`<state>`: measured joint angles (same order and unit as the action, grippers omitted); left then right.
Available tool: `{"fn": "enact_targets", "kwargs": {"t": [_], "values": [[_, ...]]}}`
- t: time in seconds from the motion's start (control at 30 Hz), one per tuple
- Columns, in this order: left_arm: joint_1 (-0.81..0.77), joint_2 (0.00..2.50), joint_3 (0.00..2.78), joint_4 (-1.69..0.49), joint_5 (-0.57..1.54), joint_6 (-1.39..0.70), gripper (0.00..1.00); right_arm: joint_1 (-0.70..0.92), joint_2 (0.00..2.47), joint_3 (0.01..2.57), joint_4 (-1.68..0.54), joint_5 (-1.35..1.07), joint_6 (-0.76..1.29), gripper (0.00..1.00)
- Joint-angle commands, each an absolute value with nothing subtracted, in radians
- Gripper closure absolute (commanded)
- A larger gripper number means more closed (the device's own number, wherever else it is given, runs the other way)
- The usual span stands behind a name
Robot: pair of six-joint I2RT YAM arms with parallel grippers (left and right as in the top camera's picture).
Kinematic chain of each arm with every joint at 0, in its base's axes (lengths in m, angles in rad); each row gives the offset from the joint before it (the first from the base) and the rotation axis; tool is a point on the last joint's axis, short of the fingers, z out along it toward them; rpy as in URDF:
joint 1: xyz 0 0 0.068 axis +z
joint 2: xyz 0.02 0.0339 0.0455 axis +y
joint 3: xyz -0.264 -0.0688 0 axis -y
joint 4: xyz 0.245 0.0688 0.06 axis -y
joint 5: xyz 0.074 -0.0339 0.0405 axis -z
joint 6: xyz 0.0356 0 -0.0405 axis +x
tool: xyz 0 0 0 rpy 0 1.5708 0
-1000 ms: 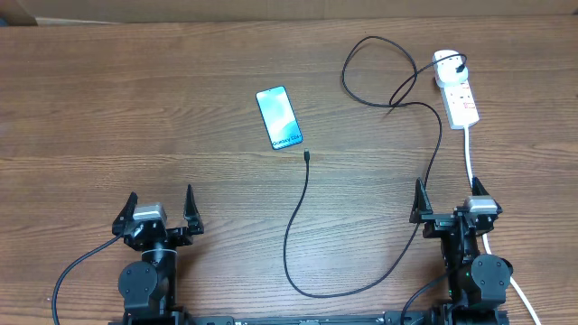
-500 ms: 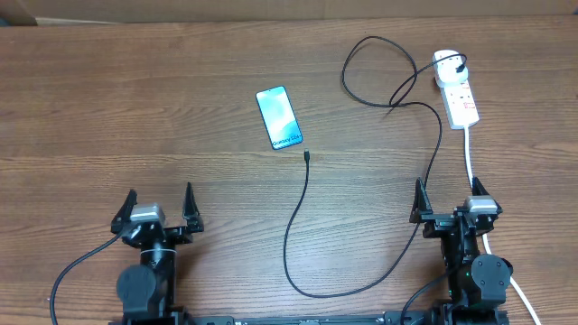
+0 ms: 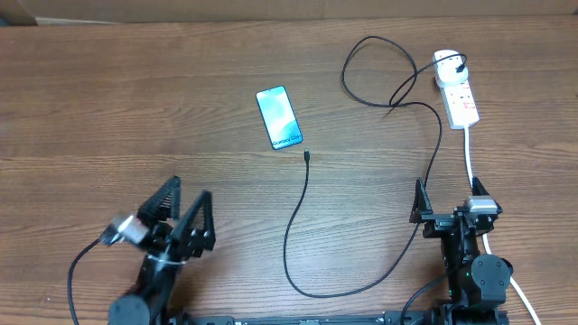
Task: Plug charger to phone and switch on socket
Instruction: 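Raise the left arm and move the left gripper over the phone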
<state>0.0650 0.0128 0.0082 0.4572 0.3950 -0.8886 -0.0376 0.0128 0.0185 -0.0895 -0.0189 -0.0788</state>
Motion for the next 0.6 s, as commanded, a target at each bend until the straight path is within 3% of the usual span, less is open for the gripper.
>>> {"fn": "enact_targets", "kwargs": {"t": [0.0, 0.13, 0.37, 0.57], "values": [[0.056, 0.004, 0.005, 0.606, 0.276, -0.969, 0.00, -0.035, 0.003, 0.008, -0.085, -0.012, -0.080, 0.00], [0.056, 0.004, 0.024, 0.734, 0.095, -0.973, 0.00, -0.035, 0.003, 0.008, -0.085, -0.012, -0.080, 0.00], [0.056, 0.044, 0.184, 0.697, -0.038, -0.950, 0.00, -0.035, 0.003, 0.008, -0.085, -0.012, -0.080, 0.00], [0.057, 0.245, 0.437, 0.643, 0.030, -0.756, 0.00, -0.035, 0.003, 0.008, -0.085, -0.012, -0.080, 0.00]]}}
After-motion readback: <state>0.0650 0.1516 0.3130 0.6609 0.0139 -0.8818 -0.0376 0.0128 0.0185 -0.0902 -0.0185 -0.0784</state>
